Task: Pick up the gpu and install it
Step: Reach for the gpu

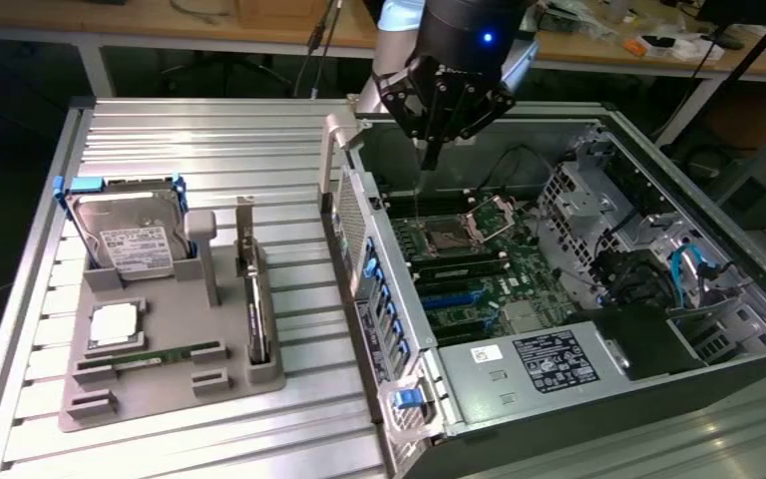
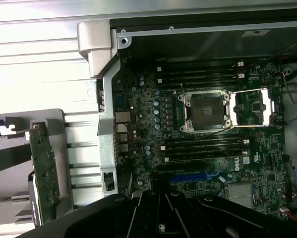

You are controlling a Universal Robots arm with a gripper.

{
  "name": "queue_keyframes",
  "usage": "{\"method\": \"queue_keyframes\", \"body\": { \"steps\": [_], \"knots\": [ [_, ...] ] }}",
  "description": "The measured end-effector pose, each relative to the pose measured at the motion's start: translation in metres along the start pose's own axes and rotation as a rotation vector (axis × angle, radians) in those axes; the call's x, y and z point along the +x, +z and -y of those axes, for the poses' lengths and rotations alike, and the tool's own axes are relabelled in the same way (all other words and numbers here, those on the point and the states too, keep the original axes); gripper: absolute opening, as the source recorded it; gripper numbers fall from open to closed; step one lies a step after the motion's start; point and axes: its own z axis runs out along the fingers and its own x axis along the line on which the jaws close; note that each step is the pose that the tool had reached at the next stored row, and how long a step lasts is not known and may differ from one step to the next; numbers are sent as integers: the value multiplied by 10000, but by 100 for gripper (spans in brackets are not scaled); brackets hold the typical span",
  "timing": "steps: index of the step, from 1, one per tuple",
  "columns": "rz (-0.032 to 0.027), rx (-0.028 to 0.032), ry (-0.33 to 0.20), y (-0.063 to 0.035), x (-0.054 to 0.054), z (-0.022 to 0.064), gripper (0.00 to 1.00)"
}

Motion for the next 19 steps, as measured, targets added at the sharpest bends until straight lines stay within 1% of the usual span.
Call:
{"method": "queue_keyframes", "body": {
  "steps": [7,19],
  "knots": [
    [0,0,0,-1,77,6,11],
    [0,0,0,-4,247,18,11]
  ]
}}
